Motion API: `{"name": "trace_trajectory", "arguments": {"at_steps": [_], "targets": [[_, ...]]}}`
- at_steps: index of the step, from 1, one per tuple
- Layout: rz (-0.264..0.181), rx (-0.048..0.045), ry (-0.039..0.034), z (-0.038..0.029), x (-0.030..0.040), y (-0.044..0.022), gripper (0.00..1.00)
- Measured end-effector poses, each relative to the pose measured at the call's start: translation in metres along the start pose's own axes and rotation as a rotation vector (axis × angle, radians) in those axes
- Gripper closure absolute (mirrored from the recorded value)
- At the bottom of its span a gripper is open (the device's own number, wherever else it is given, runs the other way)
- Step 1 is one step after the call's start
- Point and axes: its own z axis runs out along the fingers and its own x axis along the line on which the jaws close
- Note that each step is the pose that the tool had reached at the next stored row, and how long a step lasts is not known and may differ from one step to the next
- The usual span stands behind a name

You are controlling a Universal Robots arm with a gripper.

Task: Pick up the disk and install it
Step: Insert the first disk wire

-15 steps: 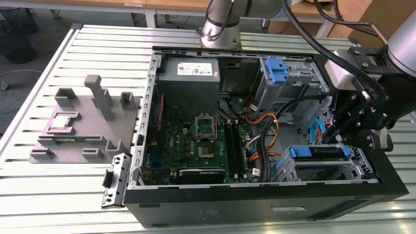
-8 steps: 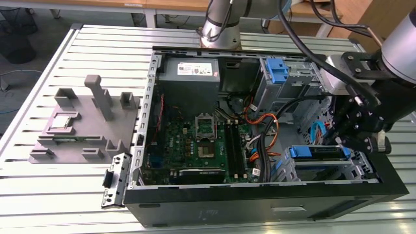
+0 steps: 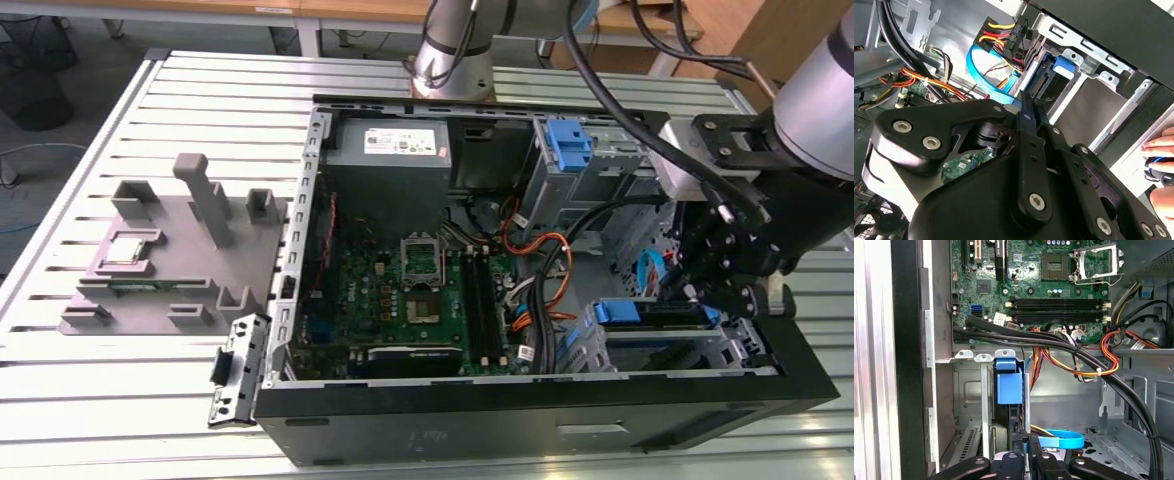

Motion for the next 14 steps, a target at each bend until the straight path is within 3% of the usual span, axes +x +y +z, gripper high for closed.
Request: {"name": "trace_trajectory", "arguments": {"at_steps": [14], "targets": [[0.000, 0.0023, 0.0000, 0.0022, 0.0038, 0.0008, 0.84]]}}
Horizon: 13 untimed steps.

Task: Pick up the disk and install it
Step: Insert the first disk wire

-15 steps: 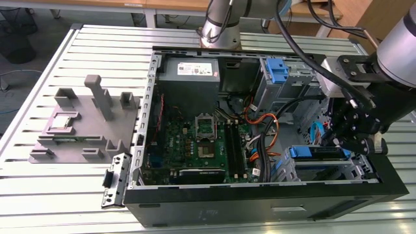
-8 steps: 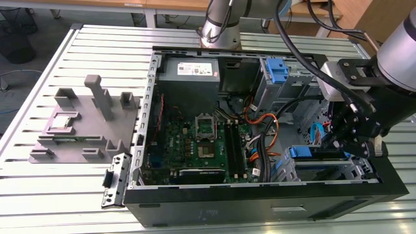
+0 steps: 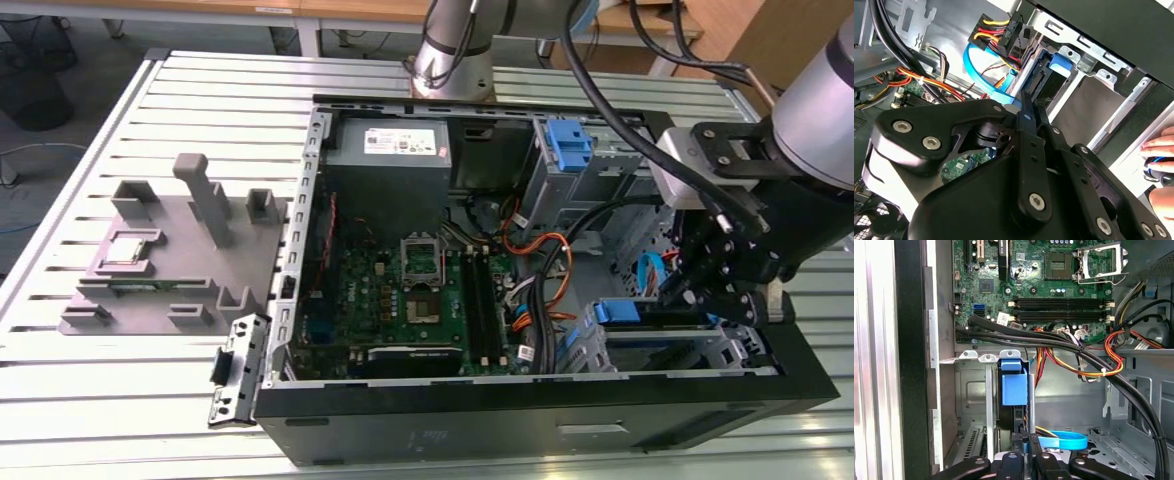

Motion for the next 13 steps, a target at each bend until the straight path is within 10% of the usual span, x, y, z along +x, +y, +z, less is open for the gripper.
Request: {"name": "trace_trajectory", "arguments": {"at_steps": [13], "targets": [[0.000, 0.0000, -0.0003, 0.0020, 0.0001, 0.0003, 0.84]]}}
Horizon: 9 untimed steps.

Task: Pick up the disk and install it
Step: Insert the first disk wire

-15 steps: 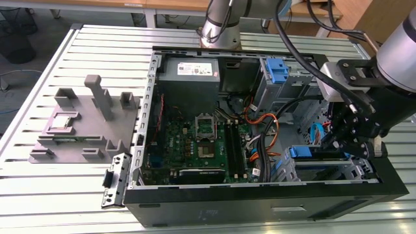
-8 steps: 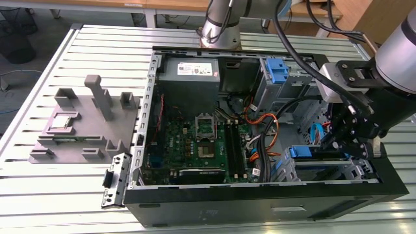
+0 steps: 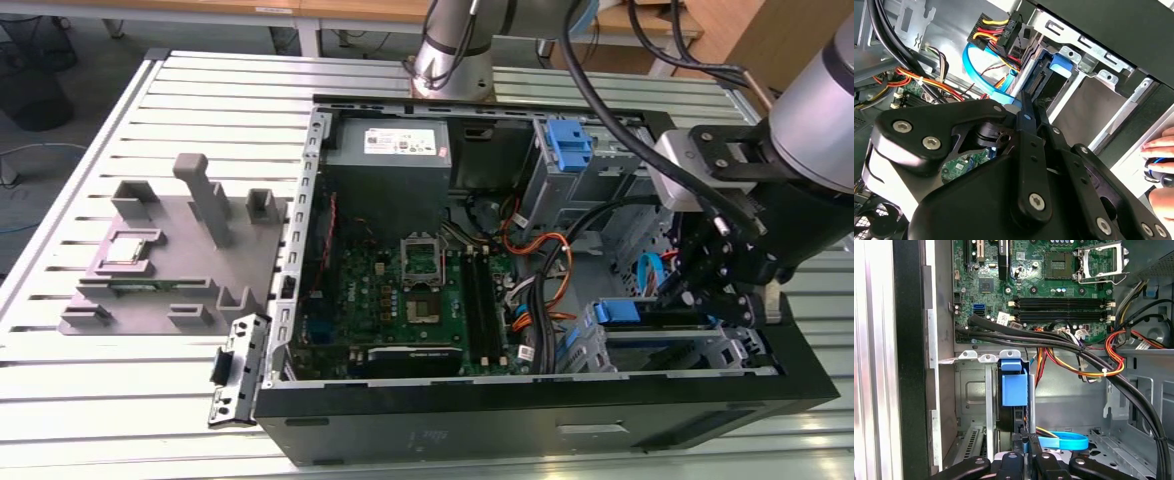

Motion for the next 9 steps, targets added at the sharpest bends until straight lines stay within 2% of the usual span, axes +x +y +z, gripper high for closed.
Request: {"name": "trace_trajectory", "arguments": {"at_steps": [9], "targets": [[0.000, 0.0000, 0.0000, 0.0009, 0.0000, 0.0008, 0.84]]}}
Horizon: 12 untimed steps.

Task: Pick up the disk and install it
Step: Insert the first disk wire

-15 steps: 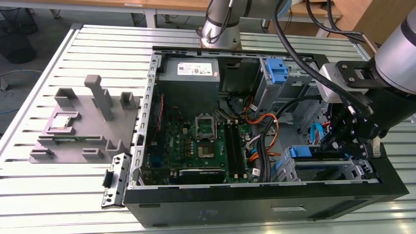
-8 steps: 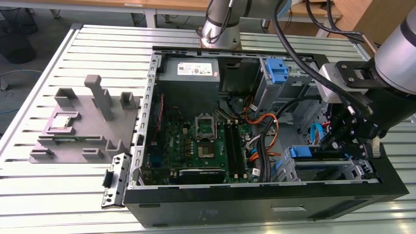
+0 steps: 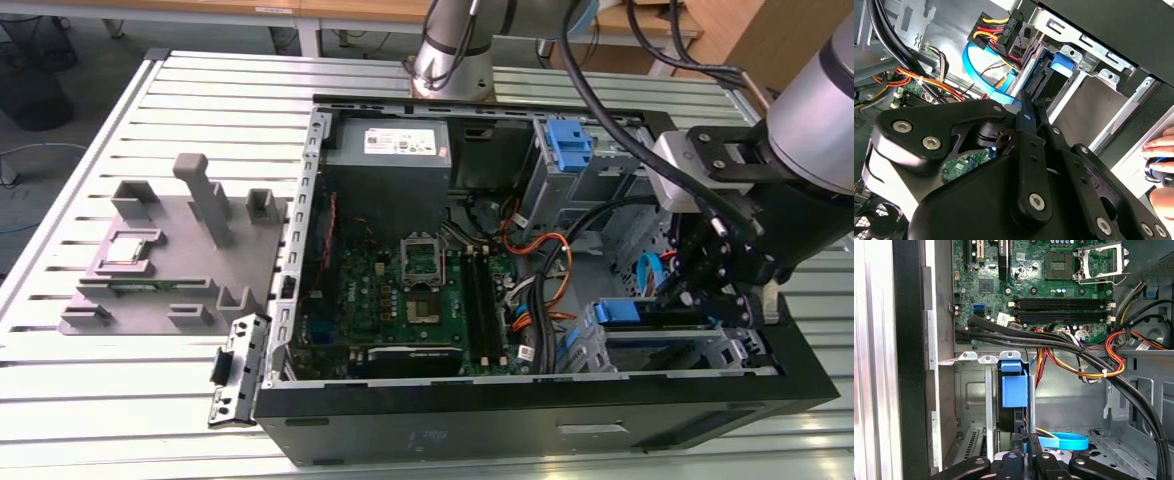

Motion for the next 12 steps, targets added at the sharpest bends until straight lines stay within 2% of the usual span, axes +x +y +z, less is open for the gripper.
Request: {"name": "trace_trajectory", "arguments": {"at_steps": [12], "targets": [[0.000, 0.0000, -0.0002, 0.0023, 0.0002, 0.0001, 0.84]]}}
